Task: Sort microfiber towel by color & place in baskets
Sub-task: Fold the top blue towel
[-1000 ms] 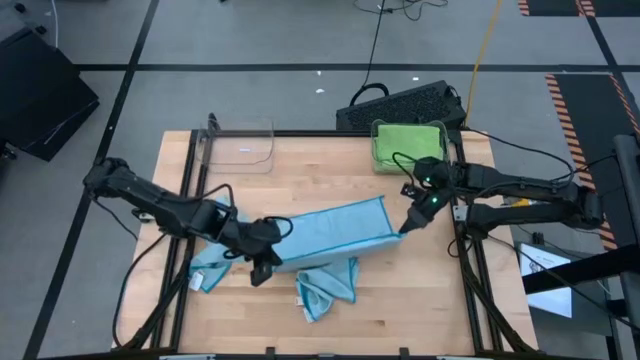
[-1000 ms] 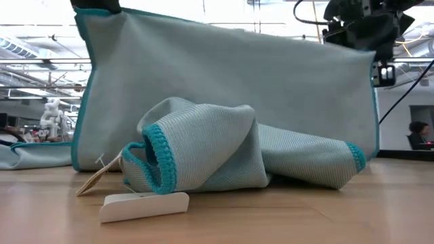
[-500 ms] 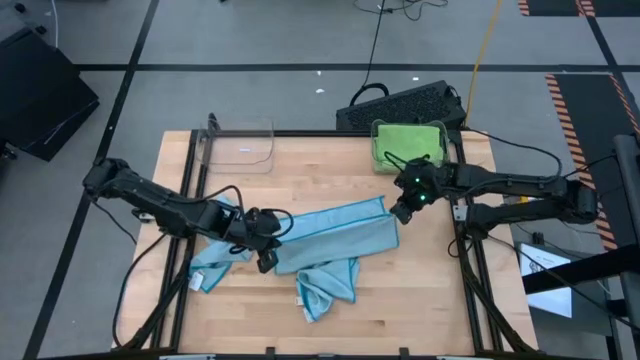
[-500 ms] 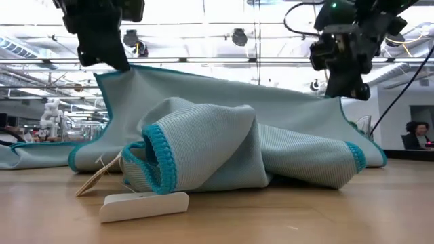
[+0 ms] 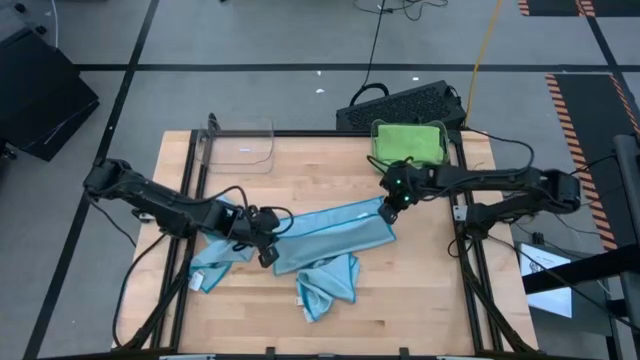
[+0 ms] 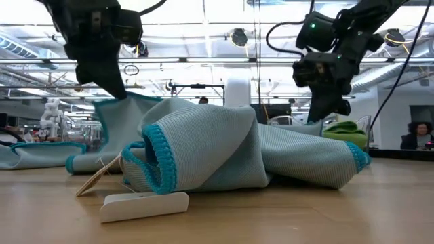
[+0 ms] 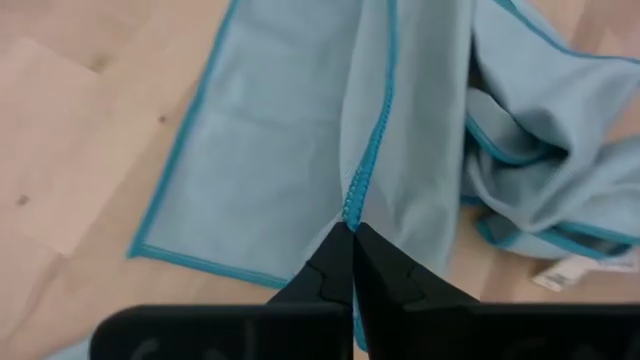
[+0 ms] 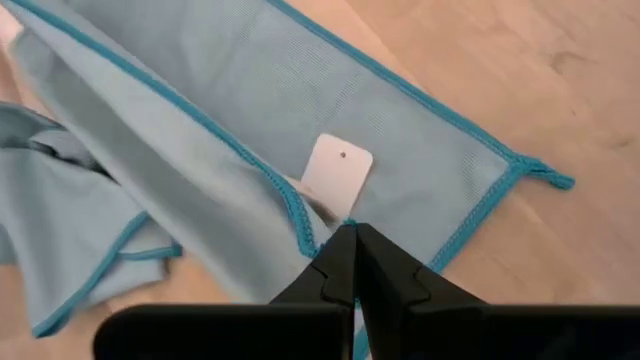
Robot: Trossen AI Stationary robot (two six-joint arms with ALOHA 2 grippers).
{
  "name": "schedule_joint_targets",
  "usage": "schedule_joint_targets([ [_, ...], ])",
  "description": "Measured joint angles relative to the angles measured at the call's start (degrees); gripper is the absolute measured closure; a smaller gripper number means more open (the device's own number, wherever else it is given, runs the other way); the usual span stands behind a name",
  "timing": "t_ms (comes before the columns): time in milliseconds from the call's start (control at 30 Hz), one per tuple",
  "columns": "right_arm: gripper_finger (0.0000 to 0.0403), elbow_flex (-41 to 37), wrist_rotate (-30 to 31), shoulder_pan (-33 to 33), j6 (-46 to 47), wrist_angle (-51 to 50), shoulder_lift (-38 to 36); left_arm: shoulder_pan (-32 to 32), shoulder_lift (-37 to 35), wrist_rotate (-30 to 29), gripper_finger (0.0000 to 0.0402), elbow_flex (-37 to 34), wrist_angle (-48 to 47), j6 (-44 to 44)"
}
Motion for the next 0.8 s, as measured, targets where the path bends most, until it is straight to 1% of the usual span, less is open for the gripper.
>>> schedule_joint_targets([
  [133, 0.0403, 0.0, 2.75, -0.02, -0.11, 0.56, 1.45, 1.71, 0.85, -0.76, 0.0392, 0.04, 0.39, 2.21],
  [233, 0.0403, 0.0, 4.08, -0.63, -0.44, 0.55, 1.68, 2.68, 1.53, -0.83, 0.0397, 0.02, 0.03, 3.83],
  [467, 0.0403, -0.02, 4.02, -3.01, -0.42, 0.74, 1.65, 3.69, 4.18, -0.72, 0.0389, 0.04, 0.35, 4.77],
  [667, 0.0403, -0.02, 3.99, -4.17, -1.75, 1.87, 1.65, 3.69, 4.17, -0.46, 0.0398, 0.04, 0.36, 5.32],
  [800, 0.0403, -0.02, 3.99, -4.84, -1.85, 3.15, 1.65, 3.69, 4.17, -0.61, 0.0388, 0.04, 0.35, 5.33],
])
